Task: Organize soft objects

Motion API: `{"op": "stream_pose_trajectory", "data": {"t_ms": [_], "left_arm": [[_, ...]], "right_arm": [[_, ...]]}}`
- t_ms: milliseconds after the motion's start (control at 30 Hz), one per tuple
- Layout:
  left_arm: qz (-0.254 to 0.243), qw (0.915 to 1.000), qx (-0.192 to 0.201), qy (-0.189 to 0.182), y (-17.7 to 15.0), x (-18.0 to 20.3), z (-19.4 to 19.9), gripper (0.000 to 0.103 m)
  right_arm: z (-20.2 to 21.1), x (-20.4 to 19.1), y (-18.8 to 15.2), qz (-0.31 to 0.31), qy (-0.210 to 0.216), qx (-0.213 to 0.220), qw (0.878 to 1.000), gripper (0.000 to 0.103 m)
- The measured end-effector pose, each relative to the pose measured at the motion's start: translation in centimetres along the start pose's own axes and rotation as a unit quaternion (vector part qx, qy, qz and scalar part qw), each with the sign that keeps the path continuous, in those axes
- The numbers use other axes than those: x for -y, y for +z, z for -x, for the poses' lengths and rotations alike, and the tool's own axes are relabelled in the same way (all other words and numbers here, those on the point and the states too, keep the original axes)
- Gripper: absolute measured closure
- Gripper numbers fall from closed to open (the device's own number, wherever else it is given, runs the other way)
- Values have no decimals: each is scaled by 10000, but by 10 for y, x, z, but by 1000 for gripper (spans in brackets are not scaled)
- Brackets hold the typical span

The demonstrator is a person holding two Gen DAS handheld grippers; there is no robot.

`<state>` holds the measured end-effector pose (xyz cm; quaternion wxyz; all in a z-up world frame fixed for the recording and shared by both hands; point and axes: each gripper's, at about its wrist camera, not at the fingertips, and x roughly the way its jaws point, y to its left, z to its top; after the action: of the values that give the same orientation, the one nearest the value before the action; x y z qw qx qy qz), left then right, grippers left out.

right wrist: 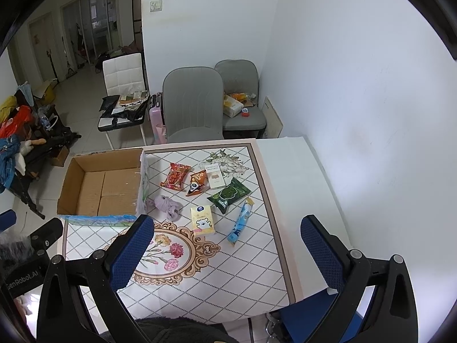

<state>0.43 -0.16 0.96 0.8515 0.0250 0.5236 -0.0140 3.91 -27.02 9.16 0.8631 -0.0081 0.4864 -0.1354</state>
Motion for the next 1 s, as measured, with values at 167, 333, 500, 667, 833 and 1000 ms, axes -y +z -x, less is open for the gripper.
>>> {"op": "stream_pose_trajectory", "data": {"t_ms": [167, 333, 500, 667, 833, 1000], "left_arm": [[-5, 10000, 8, -14, 1, 0, 0, 0], [1, 10000, 9, -31, 0, -1, 0, 0], [-8, 10000, 5, -16, 0, -1, -1, 0], [-14, 10000, 2, -17, 0, -1, -1, 0], [-12, 10000, 3, -19, -1, -1, -1, 0], [-18, 10000, 0, -23, -1, -1, -1, 0]], "right_arm": [[-1, 0, 1, 4, -17, -15, 10000, 0], [-3, -2, 2, 34, -51, -16, 10000, 0], [-2, -6, 1, 101, -61, -23, 9999, 0], [-3, -8, 1, 103, -46, -31, 9999, 0], [-3, -8, 2, 94, -34, -28, 9999, 0], [-4, -8, 3, 86, -39, -22, 10000, 0]]}}
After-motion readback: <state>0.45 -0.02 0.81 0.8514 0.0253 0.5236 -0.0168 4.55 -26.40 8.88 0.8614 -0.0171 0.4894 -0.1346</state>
